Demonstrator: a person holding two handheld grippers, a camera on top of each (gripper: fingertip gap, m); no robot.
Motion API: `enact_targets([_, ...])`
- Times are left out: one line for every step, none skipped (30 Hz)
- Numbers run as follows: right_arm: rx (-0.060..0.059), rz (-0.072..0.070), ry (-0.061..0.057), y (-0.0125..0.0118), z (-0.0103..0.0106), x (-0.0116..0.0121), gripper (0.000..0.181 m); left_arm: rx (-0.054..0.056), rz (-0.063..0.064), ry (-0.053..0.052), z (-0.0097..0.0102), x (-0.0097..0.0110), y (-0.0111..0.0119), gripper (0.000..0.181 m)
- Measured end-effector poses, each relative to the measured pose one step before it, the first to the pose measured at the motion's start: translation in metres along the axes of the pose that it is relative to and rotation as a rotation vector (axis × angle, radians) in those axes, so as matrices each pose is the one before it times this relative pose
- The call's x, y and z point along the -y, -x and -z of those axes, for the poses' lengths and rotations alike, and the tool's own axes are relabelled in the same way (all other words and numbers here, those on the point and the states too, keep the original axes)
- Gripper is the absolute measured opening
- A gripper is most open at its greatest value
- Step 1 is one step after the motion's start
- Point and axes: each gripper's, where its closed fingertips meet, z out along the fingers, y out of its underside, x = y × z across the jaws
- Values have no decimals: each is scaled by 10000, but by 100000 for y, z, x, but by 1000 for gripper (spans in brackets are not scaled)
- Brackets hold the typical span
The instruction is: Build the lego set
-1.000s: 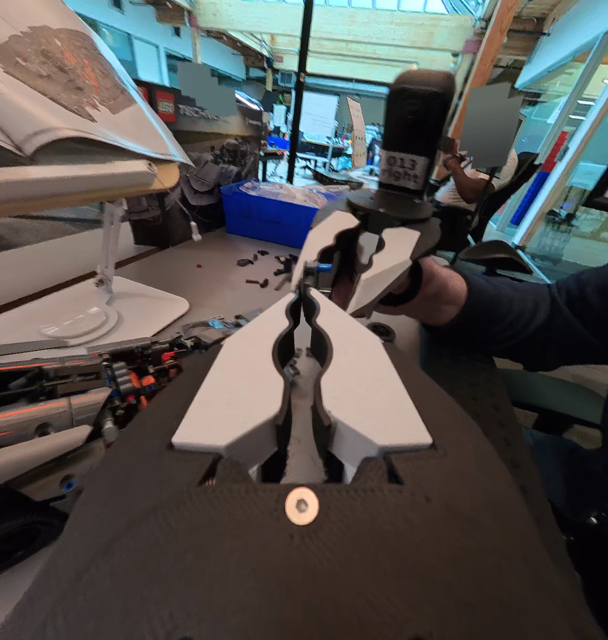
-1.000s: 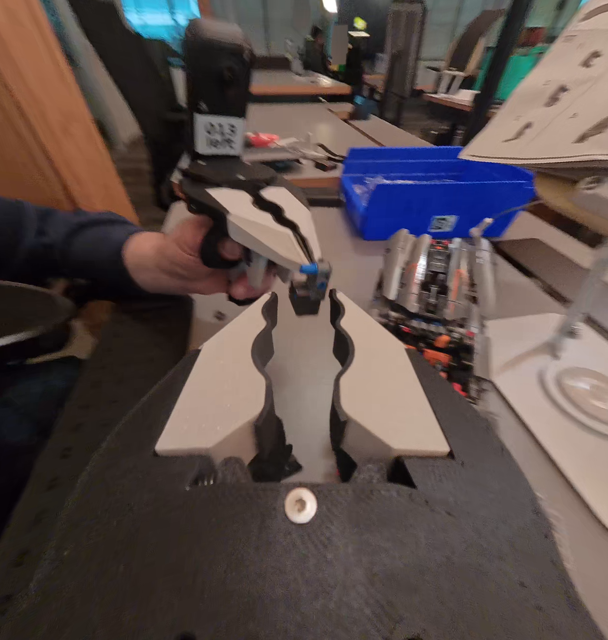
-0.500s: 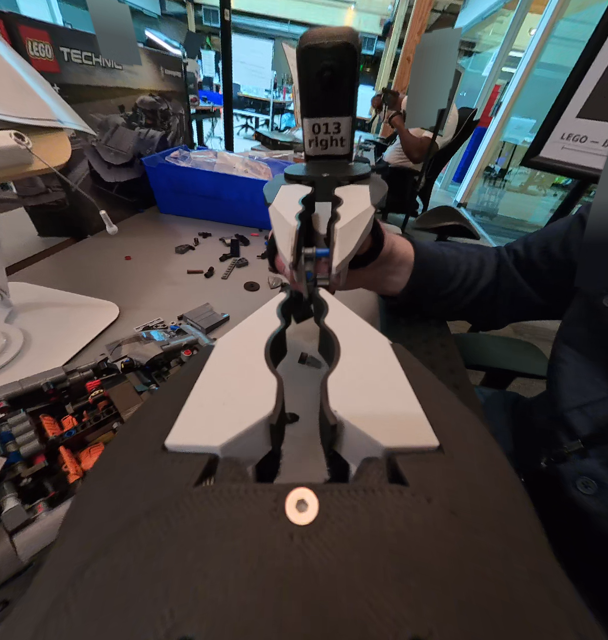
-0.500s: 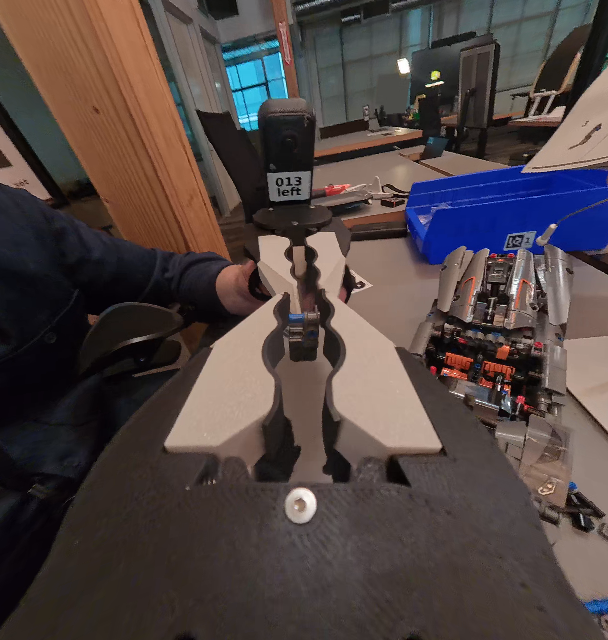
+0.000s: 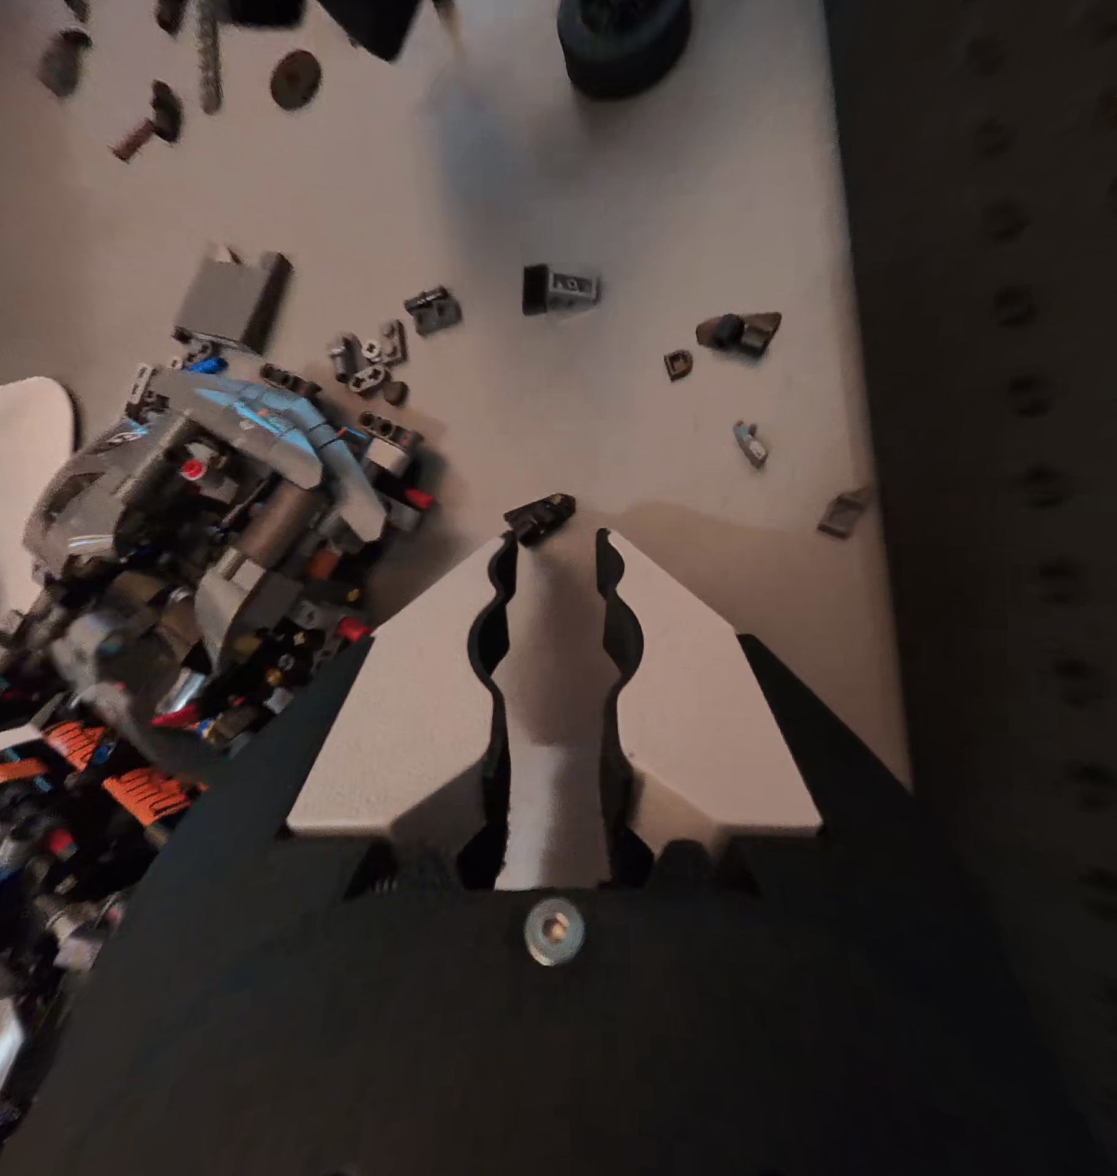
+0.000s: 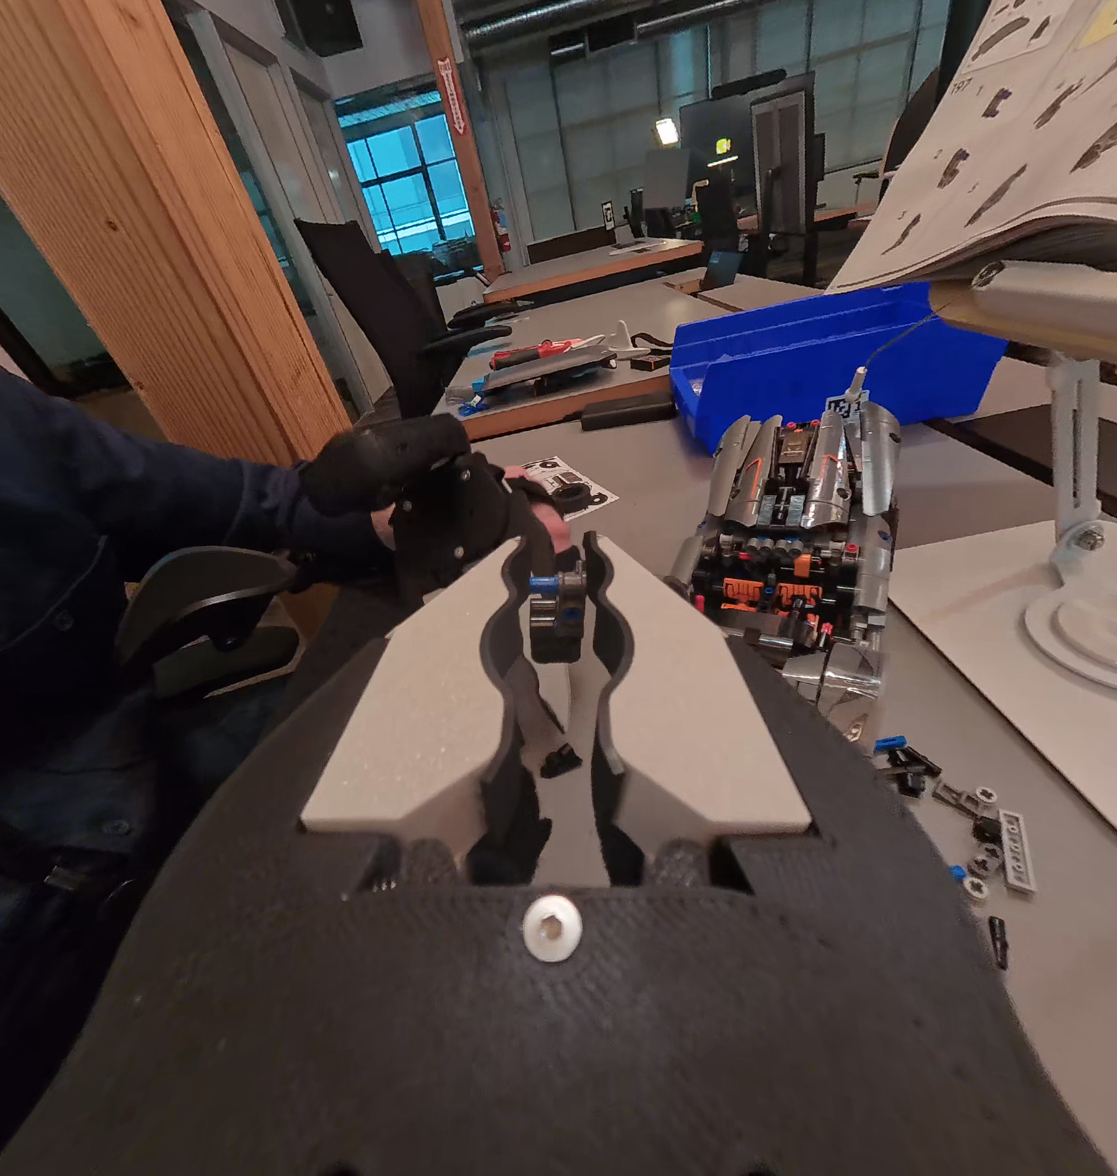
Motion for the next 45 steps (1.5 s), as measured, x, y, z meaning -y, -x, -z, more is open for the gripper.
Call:
enact_targets([-58, 21, -19, -135, 187, 77, 15, -61, -53, 126, -369, -161, -152, 23])
enact_targets([-68, 7, -62, -163, 236, 138, 15, 57, -85, -54, -143, 145, 0, 20])
enact_targets([-69, -24, -102, -193, 254, 173, 15, 95, -164, -27, -84, 83, 25, 17])
enact_targets([-47, -56, -98, -198, 212, 133, 14, 49, -83, 9, -124, 13, -20, 14])
enact_targets([-30, -65, -51, -188, 151, 46, 14, -115, 36, -15, -69, 40, -205, 9])
enact_targets([-39, -43, -10, -168, 103, 3, 15, -141, 87, 29, -19, 3, -235, 6])
enact_targets([-32, -12, -4, -106, 82, -1, 15, -249, -27, 10, 38, 6, -444, 0])
enact_targets([-16, 2, -14, -52, 68, 14, 15, -272, -116, -65, 84, 104, -547, 0])
enact_targets([-2, 0, -27, -4, 52, 57, 15, 135, -40, -46, 141, 71, 147, 0])
enact_targets([10, 0, -32, 34, 39, 60, 15, 302, 119, -31, 170, 51, 567, 0])
enact_targets([7, 2, -18, 19, 28, 43, 14, -10, 236, -51, 136, 96, 234, 5])
enact_targets([-1, 4, -3, 9, 9, 22, 14, -17, 286, -97, 89, 170, 237, 10])
enact_targets([2, 0, -14, 13, 11, 28, 15, -7, 275, -28, -28, 71, 195, 15])
enact_targets([16, -12, -23, 19, 13, 35, 15, 13, 202, 58, -134, -16, 148, 22])
enact_targets([19, -12, -10, 32, 3, 4, 15, -39, 82, 92, -192, -30, -47, 28])
enact_targets([13, -8, -2, 10, -12, -15, 15, -19, 25, 83, -213, 14, -100, 29])
enact_targets([24, -14, -6, 30, -15, -8, 15, 81, 90, 141, -242, -35, 79, 30])
enact_targets([34, -24, -4, 27, -35, -37, 15, -17, 146, 101, -206, 75, -44, 30])
enact_targets([26, -19, 7, 25, -36, -45, 15, -149, 122, -84, -112, 341, -226, 30])
enact_targets([24, -4, 9, 11, -35, -47, 15, -31, 69, -66, -118, 278, -64, 27])
enact_targets([30, 0, -6, 25, -5, -18, 15, 82, 12, 46, -188, 68, 117, 23])
enact_targets([26, -7, -24, 18, 12, 29, 15, -47, -36, 91, -247, -39, -101, 19])
enact_targets([17, -15, -25, 7, 32, 20, 15, -124, -26, -57, -161, 187, -255, 12])
enact_targets([4, -7, -17, -12, 37, 29, 15, 128, -61, -43, -118, 131, 94, 10])
enact_targets([11, 10, -23, 7, 44, 43, 15, 137, -50, 55, 0, -19, 155, 7])
enact_targets([36, 9, -31, 45, 58, 65, 14, 1, 73, 72, 81, -62, 71, 3])
enact_targets([43, -4, -32, 44, 56, 71, 15, -147, 110, 1, 67, -35, -123, 3])
enact_targets([25, -12, -24, 12, 61, 53, 15, -168, 66, -53, 67, -21, -183, 2])
enact_targets([4, -11, -10, -15, 41, 33, 15, -44, 56, -12, 84, -76, -16, 2])
enact_targets([9, -11, 2, -2, 20, -7, 15, 0, 50, 27, 91, -120, 49, 2])
enact_targets([16, -20, 9, -11, 15, -32, 15, -202, 54, -45, 171, 16, -238, 0])
enact_targets([12, -22, 9, -11, -5, -23, 15, -354, 163, -161, 228, 208, -414, 0])
enact_targets([16, -15, 11, -3, -13, -38, 15, -401, 179, -119, 260, 140, -434, 0])
enact_targets([27, -9, 13, 24, -11, -24, 15, -409, 117, -51, 249, -4, -468, 0])
enact_targets([25, -4, 9, 46, -23, -26, 15, -365, 182, -61, 234, -63, -375, 0])
enact_targets([17, 2, 11, 35, -12, -8, 14, -174, 278, -85, 249, -97, -13, 0])
enact_targets([21, 0, 19, 53, -26, -22, 15, -124, 186, -39, 260, -263, 56, 0])
enact_targets([24, -1, 18, 49, -17, -9, 15, -75, 92, 135, 234, -563, 105, 0])
enact_targets([18, 4, 9, 56, -13, -1, 15, 151, 94, 241, 244, -711, 416, 0])
enact_targets([16, 4, 13, 37, -11, 8, 15, 63, 85, 128, 219, -447, 204, 0])
enact_targets([11, -2, 23, 30, -14, -25, 15, -85, 83, -57, 157, -20, -123, 0])
enact_targets([1, 4, 27, 19, -31, -43, 15, 8, 44, -121, 47, 269, -86, 5])
enact_targets([1, 10, 25, 6, -42, -38, 15, 104, 5, -93, -58, 324, -14, 11])
enact_targets([9, 4, 21, 28, -44, -45, 15, 47, 56, 12, -190, 220, -51, 16])
enact_targets([3, 1, 24, 11, -43, -56, 15, 36, 85, 110, -267, 70, -10, 24])
